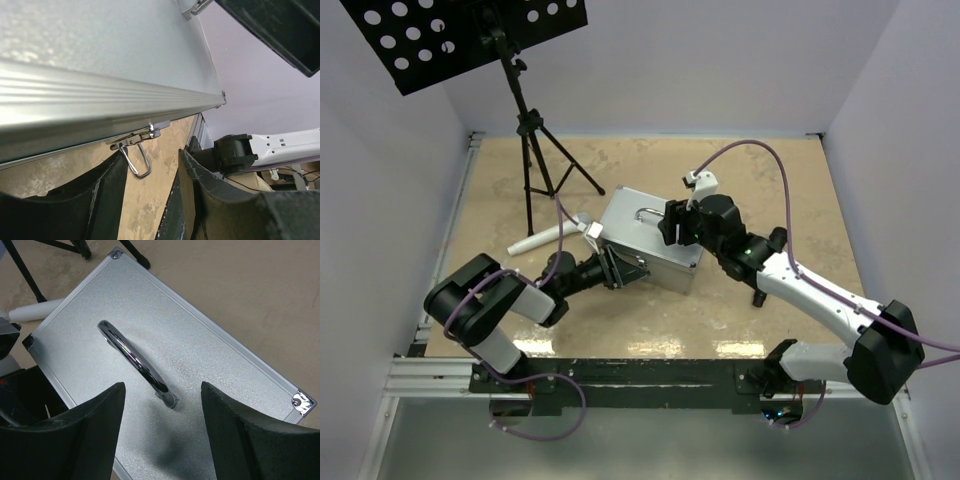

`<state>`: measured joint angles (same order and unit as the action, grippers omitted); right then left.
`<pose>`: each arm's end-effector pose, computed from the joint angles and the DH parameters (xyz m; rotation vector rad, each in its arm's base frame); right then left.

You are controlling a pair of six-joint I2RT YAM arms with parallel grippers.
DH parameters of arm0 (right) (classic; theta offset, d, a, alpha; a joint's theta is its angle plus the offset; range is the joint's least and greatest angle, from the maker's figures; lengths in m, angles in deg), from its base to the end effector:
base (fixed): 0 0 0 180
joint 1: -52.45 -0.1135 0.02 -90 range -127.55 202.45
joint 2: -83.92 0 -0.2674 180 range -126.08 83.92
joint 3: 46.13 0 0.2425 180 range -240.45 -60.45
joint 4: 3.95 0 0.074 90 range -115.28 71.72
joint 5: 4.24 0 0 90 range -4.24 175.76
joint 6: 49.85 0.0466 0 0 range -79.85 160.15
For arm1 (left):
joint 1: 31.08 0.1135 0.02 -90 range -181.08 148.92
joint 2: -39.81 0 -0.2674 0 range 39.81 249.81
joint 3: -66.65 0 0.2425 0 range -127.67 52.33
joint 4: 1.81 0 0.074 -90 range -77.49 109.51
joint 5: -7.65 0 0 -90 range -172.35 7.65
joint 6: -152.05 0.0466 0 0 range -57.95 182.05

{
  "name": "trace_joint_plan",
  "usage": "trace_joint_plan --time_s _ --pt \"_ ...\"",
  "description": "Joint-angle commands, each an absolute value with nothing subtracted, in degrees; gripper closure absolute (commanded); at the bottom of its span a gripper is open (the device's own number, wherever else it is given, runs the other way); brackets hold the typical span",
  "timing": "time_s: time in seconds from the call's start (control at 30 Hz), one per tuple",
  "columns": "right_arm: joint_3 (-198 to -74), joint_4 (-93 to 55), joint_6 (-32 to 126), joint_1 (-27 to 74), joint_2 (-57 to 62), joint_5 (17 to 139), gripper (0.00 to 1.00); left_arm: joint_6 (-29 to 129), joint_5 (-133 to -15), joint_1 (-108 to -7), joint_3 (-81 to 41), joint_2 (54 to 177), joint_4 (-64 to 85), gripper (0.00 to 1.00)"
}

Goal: Organize the medicine kit
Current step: Close the medicine box at the center of the board.

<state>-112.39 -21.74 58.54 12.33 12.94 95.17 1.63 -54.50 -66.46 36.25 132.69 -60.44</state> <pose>0.2231 0.1781 0.3004 -0.2677 1.9750 0.5068 0.1997 -0.1685 0.1578 0.0178 1.9185 -1.6072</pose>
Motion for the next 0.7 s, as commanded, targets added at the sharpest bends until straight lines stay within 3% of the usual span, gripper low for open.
trace_joint_plan --time_s 0.0,0.67 --pt "-113.4 -21.2 59.0 12.4 12.6 94.5 0.34 2.9 -54.7 -66.9 34.9 129.9 -96.3 0.52" --pt "-112.1 -20.9 58.9 12.4 11.8 94.4 0.34 1.7 -56.1 -66.7 34.7 127.4 -96.3 0.52"
